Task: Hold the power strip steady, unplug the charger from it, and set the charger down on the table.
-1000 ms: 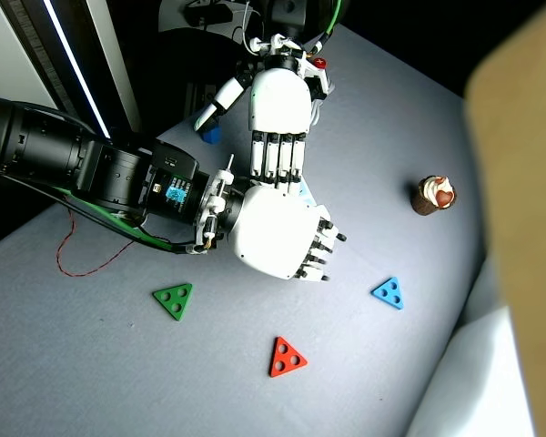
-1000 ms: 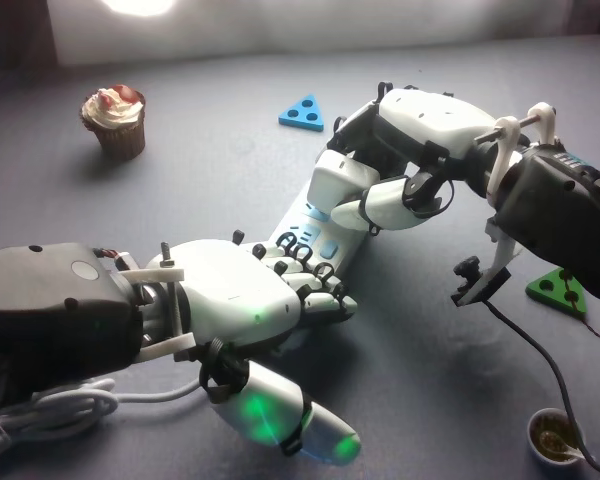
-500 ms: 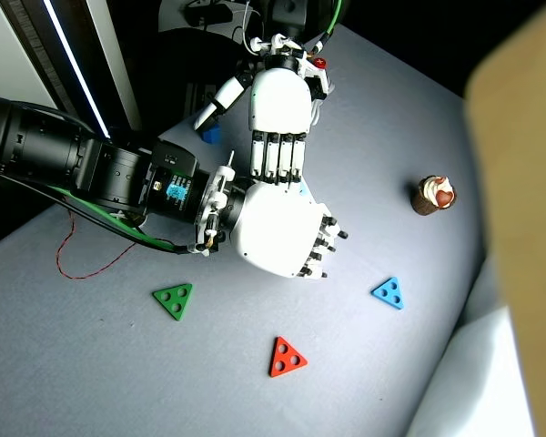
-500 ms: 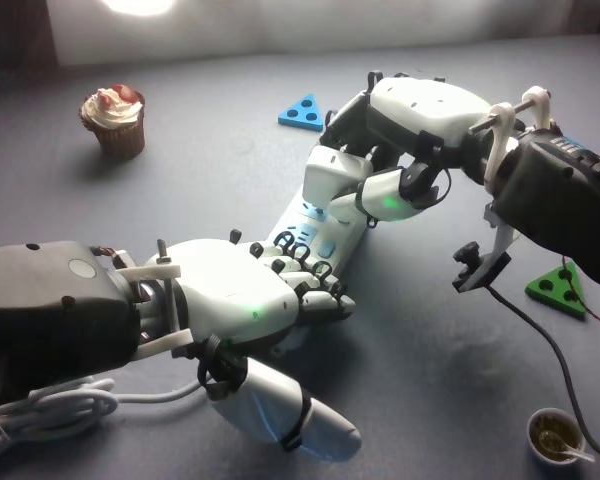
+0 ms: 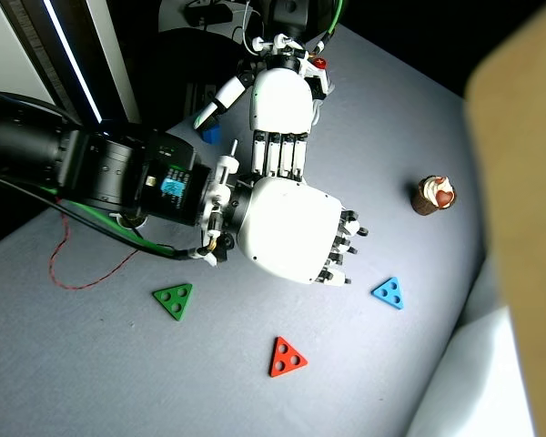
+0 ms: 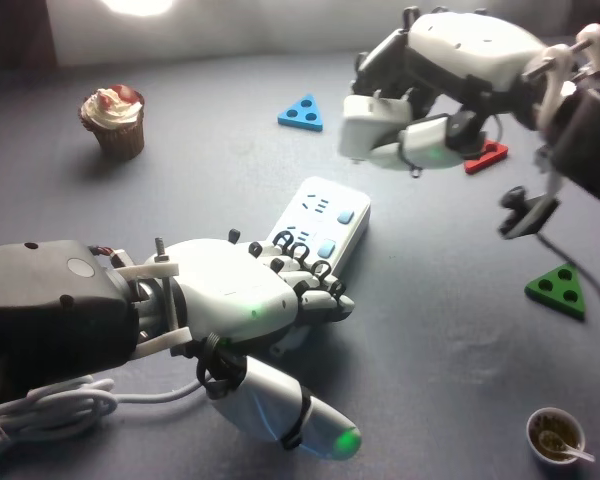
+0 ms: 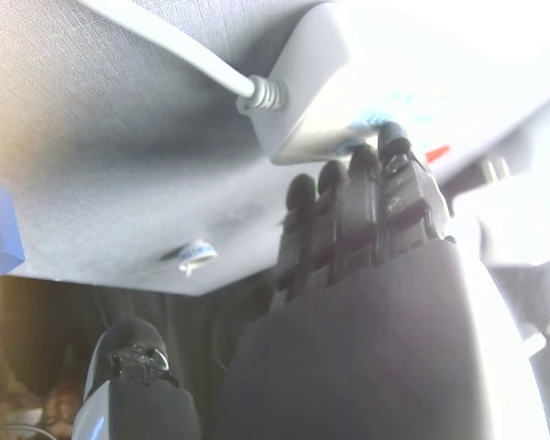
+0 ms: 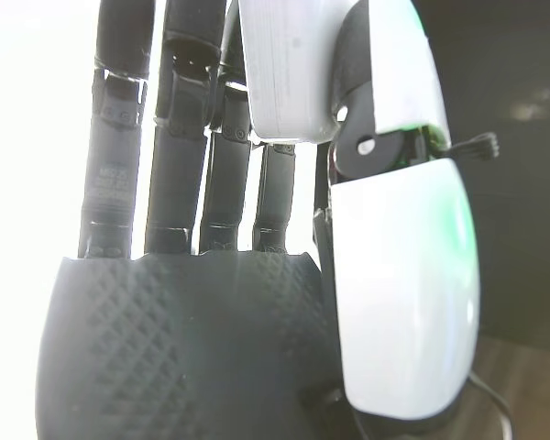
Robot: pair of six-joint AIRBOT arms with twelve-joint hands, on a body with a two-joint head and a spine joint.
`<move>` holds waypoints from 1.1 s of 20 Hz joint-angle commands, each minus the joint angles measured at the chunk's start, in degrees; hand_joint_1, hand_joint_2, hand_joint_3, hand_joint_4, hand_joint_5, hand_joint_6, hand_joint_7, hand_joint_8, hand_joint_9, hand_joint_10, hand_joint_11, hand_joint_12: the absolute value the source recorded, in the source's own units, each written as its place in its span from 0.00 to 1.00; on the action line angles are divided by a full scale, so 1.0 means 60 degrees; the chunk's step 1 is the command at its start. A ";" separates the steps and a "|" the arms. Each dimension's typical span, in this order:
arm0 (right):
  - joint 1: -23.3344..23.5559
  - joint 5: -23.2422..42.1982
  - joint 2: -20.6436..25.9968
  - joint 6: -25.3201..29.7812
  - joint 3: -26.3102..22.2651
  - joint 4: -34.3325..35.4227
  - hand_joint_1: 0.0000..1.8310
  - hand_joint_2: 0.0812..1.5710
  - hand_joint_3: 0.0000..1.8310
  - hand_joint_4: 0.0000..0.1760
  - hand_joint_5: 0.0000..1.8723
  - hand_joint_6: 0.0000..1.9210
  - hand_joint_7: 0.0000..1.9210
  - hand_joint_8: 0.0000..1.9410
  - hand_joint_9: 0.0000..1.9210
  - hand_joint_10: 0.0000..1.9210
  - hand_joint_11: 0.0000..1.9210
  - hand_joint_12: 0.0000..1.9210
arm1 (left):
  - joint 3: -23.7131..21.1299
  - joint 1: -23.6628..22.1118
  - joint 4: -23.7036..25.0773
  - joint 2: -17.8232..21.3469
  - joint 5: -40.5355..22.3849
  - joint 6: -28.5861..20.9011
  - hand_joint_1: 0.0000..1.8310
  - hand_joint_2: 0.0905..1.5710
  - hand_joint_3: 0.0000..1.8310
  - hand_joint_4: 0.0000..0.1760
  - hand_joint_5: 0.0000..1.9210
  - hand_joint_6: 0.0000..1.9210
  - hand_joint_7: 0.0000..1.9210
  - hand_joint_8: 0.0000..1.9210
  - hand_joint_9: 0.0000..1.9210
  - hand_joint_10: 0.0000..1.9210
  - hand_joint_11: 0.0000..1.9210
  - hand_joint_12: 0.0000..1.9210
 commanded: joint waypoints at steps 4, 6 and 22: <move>0.0196 0.0081 0.0698 -0.0914 -0.0219 -0.2088 0.68 0.65 0.00 0.21 0.60 0.39 0.61 0.34 0.66 0.00 0.40 0.45 | 0.0002 0.0098 -0.0107 0.0034 -0.0094 -0.0108 0.00 0.56 0.00 0.00 0.07 0.00 0.08 0.00 0.08 0.00 0.04 0.11; 0.0201 -0.0143 0.0860 -0.1300 -0.0415 -0.3723 0.68 0.64 0.00 0.21 0.60 0.38 0.62 0.33 0.66 0.00 0.41 0.43 | -0.0011 0.0098 -0.0105 0.0050 -0.0090 -0.0108 0.00 0.56 0.00 0.00 0.07 0.00 0.08 0.00 0.08 0.00 0.04 0.11; -0.0294 -0.0261 0.1176 -0.1036 -0.0684 -0.9954 0.67 0.67 0.00 0.14 0.55 0.50 0.59 0.35 0.58 0.00 0.37 0.37 | -0.0181 0.0087 -0.0107 0.0172 -0.0142 -0.0115 0.00 0.56 0.00 0.00 0.08 0.00 0.09 0.00 0.09 0.00 0.04 0.12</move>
